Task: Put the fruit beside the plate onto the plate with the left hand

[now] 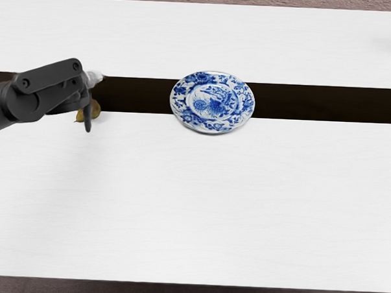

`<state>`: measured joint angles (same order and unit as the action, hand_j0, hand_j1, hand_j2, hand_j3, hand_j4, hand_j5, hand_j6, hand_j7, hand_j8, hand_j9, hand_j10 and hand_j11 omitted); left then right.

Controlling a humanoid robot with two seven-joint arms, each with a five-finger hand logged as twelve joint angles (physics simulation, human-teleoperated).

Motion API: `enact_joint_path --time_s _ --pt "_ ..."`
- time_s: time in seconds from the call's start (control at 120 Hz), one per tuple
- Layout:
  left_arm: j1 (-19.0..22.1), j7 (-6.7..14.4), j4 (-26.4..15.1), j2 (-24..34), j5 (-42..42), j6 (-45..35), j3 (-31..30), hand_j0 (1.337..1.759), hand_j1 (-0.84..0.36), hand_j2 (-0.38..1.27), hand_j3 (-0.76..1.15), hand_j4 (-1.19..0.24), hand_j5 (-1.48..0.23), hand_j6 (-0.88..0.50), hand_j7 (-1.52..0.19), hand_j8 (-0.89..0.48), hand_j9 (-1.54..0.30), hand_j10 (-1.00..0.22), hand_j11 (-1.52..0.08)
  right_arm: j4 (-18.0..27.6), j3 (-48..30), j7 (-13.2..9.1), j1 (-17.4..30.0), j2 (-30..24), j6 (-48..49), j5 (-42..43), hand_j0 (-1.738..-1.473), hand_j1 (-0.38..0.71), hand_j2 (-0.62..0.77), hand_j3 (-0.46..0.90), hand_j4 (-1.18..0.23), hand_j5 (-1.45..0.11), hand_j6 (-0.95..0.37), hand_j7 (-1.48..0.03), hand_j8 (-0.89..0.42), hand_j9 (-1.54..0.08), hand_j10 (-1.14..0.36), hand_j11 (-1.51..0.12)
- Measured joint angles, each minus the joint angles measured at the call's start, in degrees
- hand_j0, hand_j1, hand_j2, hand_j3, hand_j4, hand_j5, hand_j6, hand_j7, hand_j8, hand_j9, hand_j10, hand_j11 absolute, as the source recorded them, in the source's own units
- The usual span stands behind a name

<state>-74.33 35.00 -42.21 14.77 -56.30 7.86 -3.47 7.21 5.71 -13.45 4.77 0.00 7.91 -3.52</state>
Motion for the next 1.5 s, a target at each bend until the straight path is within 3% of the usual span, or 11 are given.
enact_joint_path --time_s 0.233,0.492,0.95,1.5 --pt "0.67 0.00 1.76 -2.29 0.05 -2.21 -1.88 1.658 0.14 0.04 0.00 -0.18 -0.23 -0.18 -0.23 -0.18 -0.23 -0.18 -0.23 0.00 0.00 0.00 0.03 0.00 0.00 0.00 -1.658 -0.35 0.00 0.00 0.00 0.00 0.00 0.00 0.00 0.00 0.00 0.00" --pt "0.77 0.00 2.04 -3.08 0.12 -5.80 -4.79 1.658 0.10 0.04 0.00 -0.21 -0.28 -0.22 -0.28 -0.22 -0.28 -0.21 -0.28 0.00 0.00 0.00 0.06 0.00 0.00 0.00 -1.658 -0.35 0.00 0.00 0.00 0.00 0.00 0.00 0.00 0.00 0.00 0.00" --pt "1.37 0.00 2.05 -2.39 1.06 -5.83 -5.22 1.658 -0.11 0.08 0.00 -0.38 -0.50 -0.38 -0.50 -0.38 -0.50 -0.38 -0.50 0.00 0.00 0.00 0.06 0.00 0.00 0.00 -1.658 -0.35 0.00 0.00 0.00 0.00 0.00 0.00 0.00 0.00 0.00 0.00" --pt "1.38 0.01 2.05 -2.60 2.15 -4.35 -5.09 1.658 -0.24 0.12 0.00 -0.51 -0.64 -0.49 -0.65 -0.49 -0.65 -0.50 -0.65 0.00 0.00 0.00 0.06 0.00 0.00 0.00 -1.658 -0.35 0.00 0.00 0.00 0.00 0.00 0.00 0.00 0.00 0.00 0.00"
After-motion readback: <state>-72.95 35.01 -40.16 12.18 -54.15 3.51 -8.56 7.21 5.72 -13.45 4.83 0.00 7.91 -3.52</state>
